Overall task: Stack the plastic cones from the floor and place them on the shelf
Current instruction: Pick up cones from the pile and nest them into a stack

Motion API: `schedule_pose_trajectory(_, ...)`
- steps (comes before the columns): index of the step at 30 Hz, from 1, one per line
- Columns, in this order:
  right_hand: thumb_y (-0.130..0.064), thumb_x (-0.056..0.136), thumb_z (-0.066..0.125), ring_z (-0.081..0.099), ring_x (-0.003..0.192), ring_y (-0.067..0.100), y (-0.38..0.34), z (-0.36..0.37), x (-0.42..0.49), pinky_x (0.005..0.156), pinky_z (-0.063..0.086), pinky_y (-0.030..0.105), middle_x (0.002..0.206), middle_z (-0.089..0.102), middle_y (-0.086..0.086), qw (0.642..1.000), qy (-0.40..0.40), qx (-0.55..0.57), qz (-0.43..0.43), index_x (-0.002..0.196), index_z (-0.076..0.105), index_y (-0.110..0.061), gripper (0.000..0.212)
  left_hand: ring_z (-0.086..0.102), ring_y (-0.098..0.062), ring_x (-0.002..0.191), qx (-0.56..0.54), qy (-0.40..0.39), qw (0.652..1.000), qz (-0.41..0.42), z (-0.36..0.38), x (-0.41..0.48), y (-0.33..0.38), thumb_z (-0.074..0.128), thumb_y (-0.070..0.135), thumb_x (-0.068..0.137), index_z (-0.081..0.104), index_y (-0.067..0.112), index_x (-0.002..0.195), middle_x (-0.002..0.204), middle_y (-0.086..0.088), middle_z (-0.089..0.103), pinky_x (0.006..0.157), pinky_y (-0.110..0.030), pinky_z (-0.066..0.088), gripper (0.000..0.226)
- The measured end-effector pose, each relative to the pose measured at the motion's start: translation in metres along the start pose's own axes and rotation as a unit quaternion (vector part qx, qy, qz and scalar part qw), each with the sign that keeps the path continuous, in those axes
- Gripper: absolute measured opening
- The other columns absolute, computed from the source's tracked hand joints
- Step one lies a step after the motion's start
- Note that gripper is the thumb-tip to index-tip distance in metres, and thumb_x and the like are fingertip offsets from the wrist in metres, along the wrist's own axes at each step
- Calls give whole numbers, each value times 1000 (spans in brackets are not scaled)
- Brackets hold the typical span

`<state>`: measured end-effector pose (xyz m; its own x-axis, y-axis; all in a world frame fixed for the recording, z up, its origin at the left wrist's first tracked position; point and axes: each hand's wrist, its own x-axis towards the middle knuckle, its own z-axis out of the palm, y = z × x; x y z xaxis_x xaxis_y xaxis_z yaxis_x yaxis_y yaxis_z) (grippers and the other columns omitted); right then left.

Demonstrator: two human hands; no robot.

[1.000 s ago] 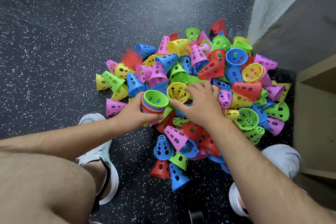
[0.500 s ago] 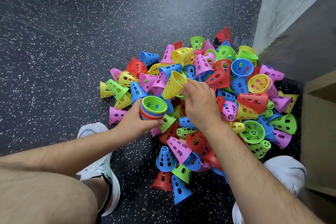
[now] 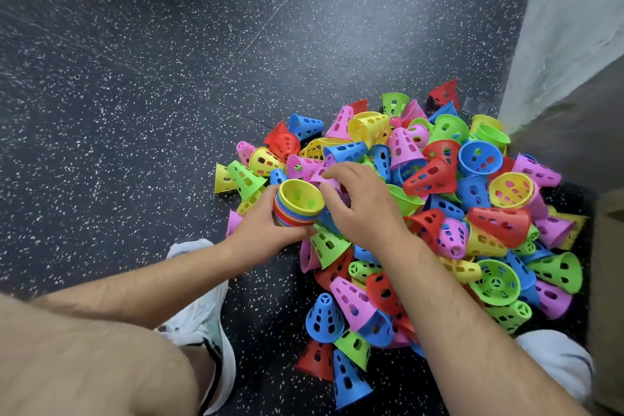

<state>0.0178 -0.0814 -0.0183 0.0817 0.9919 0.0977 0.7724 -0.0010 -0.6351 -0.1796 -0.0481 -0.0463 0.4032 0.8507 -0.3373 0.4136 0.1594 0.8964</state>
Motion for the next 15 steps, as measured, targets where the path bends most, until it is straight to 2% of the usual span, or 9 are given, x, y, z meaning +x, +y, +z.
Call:
schedule_pose_trajectory(2,-31,97,54,51,114,20,9,4,8,100,43,43,119,62,-6,999,30,-33,10,112,69,-20,25,69,-2,96,-3,2,1000,4,-1,2,4,95,18,72,55,28,122,112,4,70,85,-19,53,65)
schedule_pose_trajectory(4,-29,97,53,43,126,23,14,6,17,106,35,43,135,55,-2,996,21,-75,44,119,68,-23,27,67,3,92,-4,0,1000,6,-2,5,7,92,13,74,55,26,123,111,4,69,81,-12,50,63)
schedule_pose_trajectory(7,-32,97,51,29,138,26,16,8,31,110,27,46,151,43,0,990,-11,-126,65,127,64,-27,33,68,1,93,-11,-7,1000,8,-3,9,9,92,13,74,55,26,122,111,4,70,80,-11,50,62)
schedule_pose_trajectory(11,-42,100,45,19,146,28,21,16,41,116,22,49,161,29,0,979,-76,-169,85,137,58,-32,40,69,-1,92,-16,-8,1000,6,-5,15,9,93,13,74,56,24,123,110,3,71,80,-11,50,62)
schedule_pose_trajectory(15,-40,102,42,25,142,27,23,20,37,113,26,48,160,32,-1,976,-79,-186,77,140,53,-26,42,69,-5,97,-16,-15,1000,8,-5,20,7,94,19,74,56,27,125,111,5,71,82,-12,50,64)
